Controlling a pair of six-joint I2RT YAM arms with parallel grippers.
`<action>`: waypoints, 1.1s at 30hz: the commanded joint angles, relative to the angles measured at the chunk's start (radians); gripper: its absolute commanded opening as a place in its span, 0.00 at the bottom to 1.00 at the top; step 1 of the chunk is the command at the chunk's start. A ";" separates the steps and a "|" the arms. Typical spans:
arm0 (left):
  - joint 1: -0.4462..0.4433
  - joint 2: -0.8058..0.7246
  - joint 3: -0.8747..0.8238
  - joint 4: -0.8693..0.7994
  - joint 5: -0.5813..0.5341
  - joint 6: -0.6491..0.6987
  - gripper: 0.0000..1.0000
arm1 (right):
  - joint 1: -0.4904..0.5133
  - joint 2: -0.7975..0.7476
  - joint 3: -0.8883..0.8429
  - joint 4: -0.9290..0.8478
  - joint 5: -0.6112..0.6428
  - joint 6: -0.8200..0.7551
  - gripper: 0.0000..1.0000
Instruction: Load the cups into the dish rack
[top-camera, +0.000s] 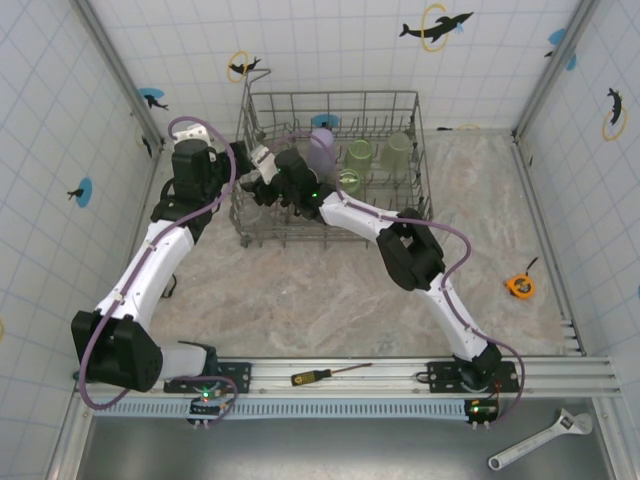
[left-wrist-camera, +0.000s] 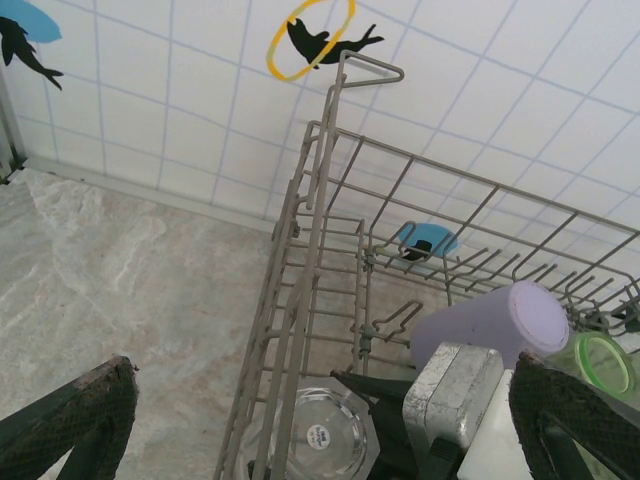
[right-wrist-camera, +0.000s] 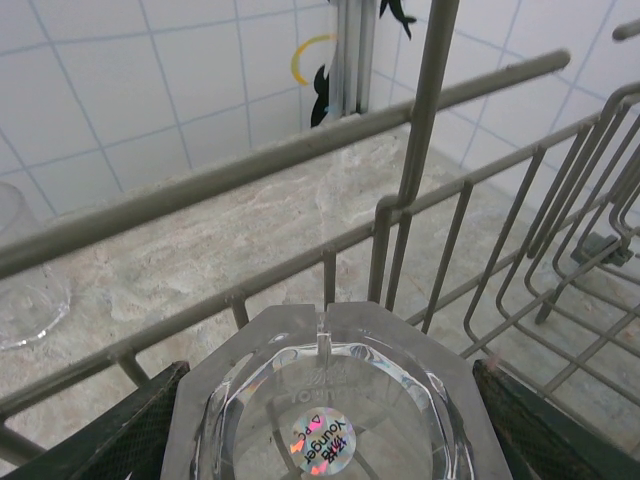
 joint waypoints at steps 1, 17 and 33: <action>0.009 -0.017 -0.012 0.007 0.016 0.000 0.98 | 0.009 0.037 0.045 0.060 0.003 -0.023 0.49; 0.008 -0.021 -0.014 0.010 0.026 0.000 0.98 | 0.014 0.035 -0.003 0.043 0.067 -0.062 0.59; 0.008 -0.020 -0.014 0.010 0.037 0.000 0.98 | 0.016 -0.013 -0.093 0.079 0.066 -0.047 0.78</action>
